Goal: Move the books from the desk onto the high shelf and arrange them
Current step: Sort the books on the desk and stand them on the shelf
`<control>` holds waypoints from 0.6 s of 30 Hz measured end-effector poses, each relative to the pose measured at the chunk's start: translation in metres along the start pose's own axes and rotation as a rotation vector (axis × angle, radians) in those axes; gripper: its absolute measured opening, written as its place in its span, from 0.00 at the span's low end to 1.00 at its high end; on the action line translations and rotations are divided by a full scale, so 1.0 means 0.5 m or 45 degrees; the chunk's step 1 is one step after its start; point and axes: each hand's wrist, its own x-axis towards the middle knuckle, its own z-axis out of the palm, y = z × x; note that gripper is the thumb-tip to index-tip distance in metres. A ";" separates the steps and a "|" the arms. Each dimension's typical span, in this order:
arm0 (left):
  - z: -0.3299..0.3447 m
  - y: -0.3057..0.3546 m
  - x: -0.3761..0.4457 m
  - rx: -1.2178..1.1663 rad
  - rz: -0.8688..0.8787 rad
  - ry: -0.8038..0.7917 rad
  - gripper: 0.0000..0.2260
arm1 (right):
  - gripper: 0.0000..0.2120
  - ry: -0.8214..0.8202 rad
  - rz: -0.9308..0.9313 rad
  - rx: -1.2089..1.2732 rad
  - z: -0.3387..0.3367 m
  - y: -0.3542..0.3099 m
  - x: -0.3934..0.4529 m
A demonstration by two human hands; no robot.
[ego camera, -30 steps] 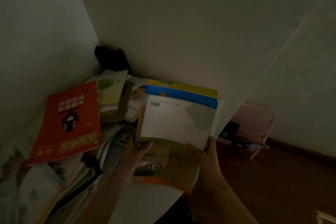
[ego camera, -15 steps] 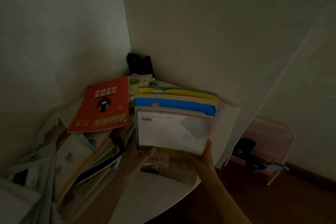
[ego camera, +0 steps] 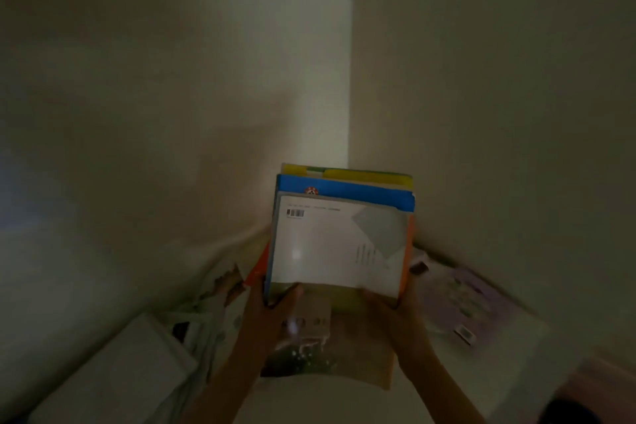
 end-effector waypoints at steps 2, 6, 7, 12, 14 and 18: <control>-0.048 0.065 0.008 -0.037 0.018 0.070 0.19 | 0.28 -0.138 -0.102 0.028 0.042 -0.077 0.023; -0.158 0.213 -0.003 -0.087 0.103 0.378 0.16 | 0.24 -0.450 -0.231 0.138 0.144 -0.230 0.040; -0.187 0.252 -0.013 -0.091 0.147 0.448 0.16 | 0.24 -0.538 -0.233 0.185 0.172 -0.268 0.039; -0.361 0.445 -0.064 -0.011 0.367 0.756 0.13 | 0.27 -0.880 -0.317 0.415 0.341 -0.458 0.004; -0.438 0.518 -0.080 0.052 0.444 0.875 0.15 | 0.24 -0.991 -0.359 0.478 0.422 -0.536 -0.013; -0.596 0.656 -0.106 0.146 0.578 1.140 0.17 | 0.25 -1.308 -0.389 0.674 0.600 -0.688 -0.059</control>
